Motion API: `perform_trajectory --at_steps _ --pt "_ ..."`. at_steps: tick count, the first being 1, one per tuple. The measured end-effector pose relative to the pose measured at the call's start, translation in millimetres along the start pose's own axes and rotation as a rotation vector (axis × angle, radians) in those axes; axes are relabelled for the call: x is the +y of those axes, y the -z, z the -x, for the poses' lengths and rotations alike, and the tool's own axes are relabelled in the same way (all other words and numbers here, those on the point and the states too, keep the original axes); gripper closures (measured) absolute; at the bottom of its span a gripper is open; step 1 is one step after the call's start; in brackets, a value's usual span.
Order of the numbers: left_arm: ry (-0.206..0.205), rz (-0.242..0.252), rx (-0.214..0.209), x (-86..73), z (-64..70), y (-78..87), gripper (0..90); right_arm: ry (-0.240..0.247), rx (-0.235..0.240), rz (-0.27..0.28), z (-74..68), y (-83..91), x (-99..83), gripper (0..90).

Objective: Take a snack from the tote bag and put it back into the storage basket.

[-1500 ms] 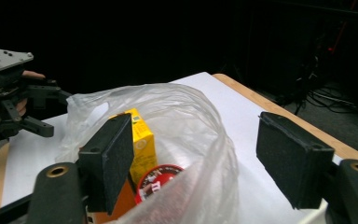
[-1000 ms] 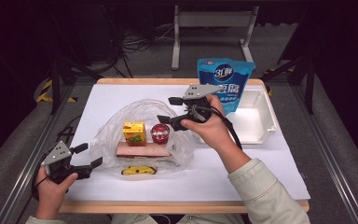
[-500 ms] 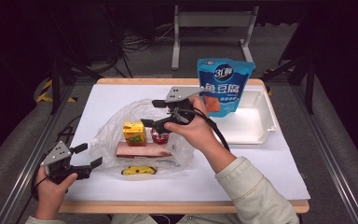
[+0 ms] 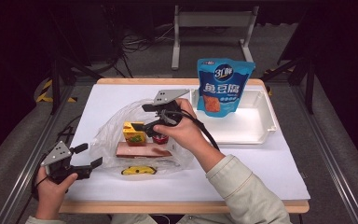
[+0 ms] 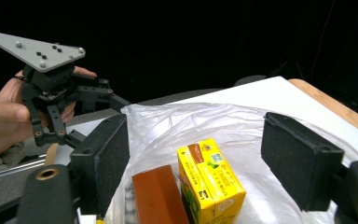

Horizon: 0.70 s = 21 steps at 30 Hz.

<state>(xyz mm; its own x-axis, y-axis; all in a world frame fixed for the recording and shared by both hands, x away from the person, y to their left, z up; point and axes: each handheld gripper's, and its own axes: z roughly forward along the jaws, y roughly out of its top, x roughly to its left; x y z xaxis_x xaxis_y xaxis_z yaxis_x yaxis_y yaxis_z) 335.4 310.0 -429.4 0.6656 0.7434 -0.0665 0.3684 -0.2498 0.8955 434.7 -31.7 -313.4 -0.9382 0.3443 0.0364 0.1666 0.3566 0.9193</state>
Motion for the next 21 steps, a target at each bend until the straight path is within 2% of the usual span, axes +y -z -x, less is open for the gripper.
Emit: perform_trajectory --at_steps 9,21 --pt "0.002 0.003 -0.002 -0.3 -0.6 0.3 16.6 0.010 0.025 -0.017 4.2 -19.3 -7.5 22.5" --pt "0.005 0.006 -0.002 -0.4 -1.0 1.1 16.5 0.008 0.004 -0.067 12.8 -37.3 -20.3 21.8"
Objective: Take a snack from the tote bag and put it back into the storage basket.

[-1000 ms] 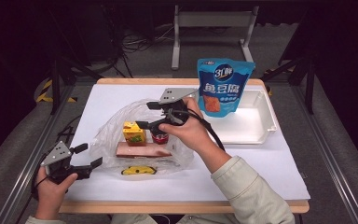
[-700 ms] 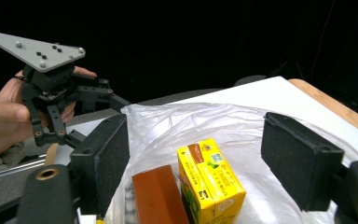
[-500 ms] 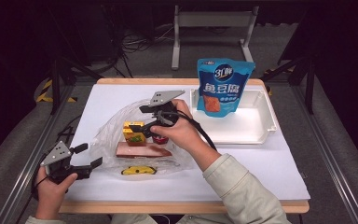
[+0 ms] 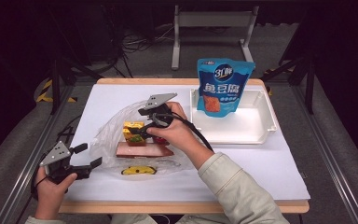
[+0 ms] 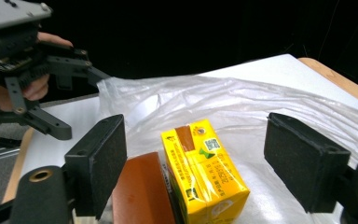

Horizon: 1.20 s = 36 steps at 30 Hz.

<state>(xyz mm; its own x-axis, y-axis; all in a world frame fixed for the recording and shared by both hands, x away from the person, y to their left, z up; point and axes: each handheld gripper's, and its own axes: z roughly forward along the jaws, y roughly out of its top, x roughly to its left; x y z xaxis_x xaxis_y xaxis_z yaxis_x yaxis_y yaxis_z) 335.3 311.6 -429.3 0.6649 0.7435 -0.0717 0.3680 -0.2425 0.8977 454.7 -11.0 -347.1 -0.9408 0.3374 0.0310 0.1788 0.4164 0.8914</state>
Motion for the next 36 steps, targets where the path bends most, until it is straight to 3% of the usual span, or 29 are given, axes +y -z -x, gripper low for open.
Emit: perform_trajectory --at_steps 17,36 --pt "0.004 0.002 -0.001 -0.3 -0.5 0.5 16.5 -0.016 -0.003 -0.053 10.0 -23.7 -21.0 21.1" --pt "0.003 0.001 -0.002 -0.3 -0.6 0.9 16.5 -0.004 -0.007 -0.130 10.6 -39.2 -34.7 22.4"
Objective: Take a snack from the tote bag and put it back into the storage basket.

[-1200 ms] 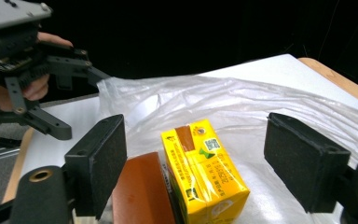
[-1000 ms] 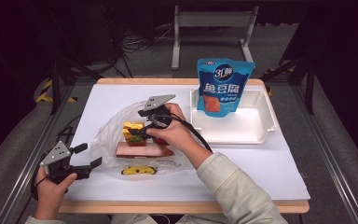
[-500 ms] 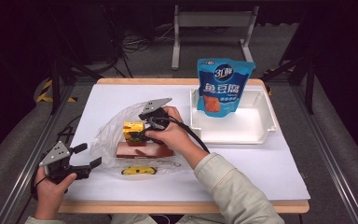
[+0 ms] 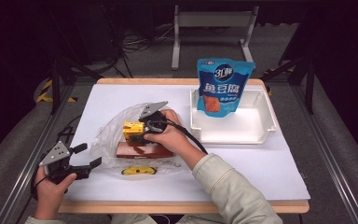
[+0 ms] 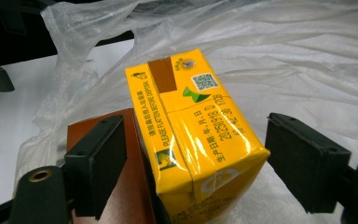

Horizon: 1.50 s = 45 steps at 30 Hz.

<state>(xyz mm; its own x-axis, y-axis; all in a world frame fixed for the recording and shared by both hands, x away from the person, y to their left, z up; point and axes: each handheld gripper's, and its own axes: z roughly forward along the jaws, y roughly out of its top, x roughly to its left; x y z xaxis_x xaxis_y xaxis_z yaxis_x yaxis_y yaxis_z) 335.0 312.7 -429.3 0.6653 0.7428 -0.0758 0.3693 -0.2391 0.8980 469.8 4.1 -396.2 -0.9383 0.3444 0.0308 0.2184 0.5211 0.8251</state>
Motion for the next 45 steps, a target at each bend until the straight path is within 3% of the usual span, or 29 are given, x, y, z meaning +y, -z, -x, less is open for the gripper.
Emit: perform_trajectory --at_steps 14,21,28,34,37,45 --pt "0.000 0.001 0.000 -0.1 0.0 0.1 16.4 0.035 0.022 -0.063 -0.8 -6.0 2.1 28.9" --pt "0.000 0.001 0.000 -0.2 0.1 0.1 16.4 0.065 0.010 -0.104 -0.5 -9.1 2.9 34.8" --pt "0.001 0.001 0.000 -0.2 0.1 0.1 16.4 0.089 0.008 -0.117 -0.2 -10.5 4.3 43.2" --pt "0.001 0.000 -0.001 -0.2 0.1 0.0 16.4 0.101 0.016 -0.127 0.2 -11.2 5.1 45.0" --pt "0.002 0.000 -0.001 -0.2 -0.1 0.1 16.4 0.123 0.023 -0.141 -0.1 -10.3 6.3 52.0" --pt "0.002 -0.002 -0.001 -0.3 -0.1 0.0 16.2 0.131 0.024 -0.147 -0.9 -9.7 6.8 53.4"
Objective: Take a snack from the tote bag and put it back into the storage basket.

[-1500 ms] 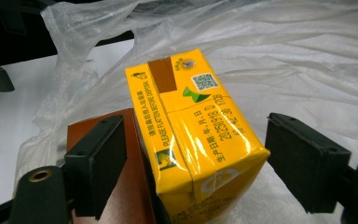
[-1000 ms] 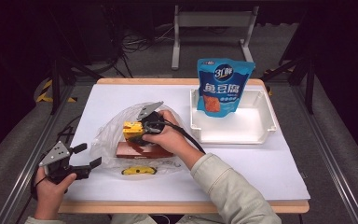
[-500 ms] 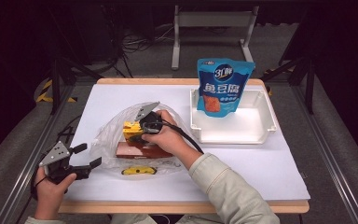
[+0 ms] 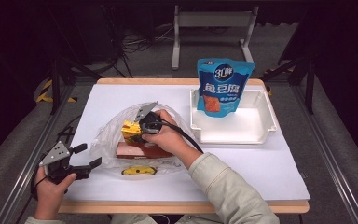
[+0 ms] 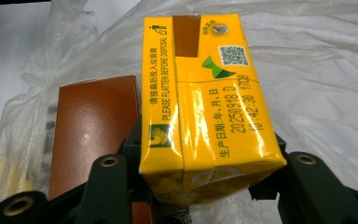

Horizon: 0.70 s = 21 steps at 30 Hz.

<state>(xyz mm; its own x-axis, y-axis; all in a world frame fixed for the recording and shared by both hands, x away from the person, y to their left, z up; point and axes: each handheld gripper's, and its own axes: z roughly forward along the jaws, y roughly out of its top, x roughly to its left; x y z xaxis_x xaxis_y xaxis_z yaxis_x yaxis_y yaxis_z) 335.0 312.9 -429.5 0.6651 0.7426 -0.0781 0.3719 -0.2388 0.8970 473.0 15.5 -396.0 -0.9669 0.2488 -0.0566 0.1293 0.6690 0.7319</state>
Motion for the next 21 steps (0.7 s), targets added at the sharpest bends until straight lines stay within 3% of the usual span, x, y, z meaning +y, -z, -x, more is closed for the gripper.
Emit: perform_trajectory --at_steps 11,21 --pt "-0.001 0.000 0.000 -0.1 -0.1 0.0 16.3 0.020 -0.021 0.023 -3.8 3.4 3.6 54.6" --pt "-0.004 0.000 0.002 -0.1 0.0 -0.2 16.3 0.029 -0.031 0.062 -6.5 21.9 11.6 54.7"
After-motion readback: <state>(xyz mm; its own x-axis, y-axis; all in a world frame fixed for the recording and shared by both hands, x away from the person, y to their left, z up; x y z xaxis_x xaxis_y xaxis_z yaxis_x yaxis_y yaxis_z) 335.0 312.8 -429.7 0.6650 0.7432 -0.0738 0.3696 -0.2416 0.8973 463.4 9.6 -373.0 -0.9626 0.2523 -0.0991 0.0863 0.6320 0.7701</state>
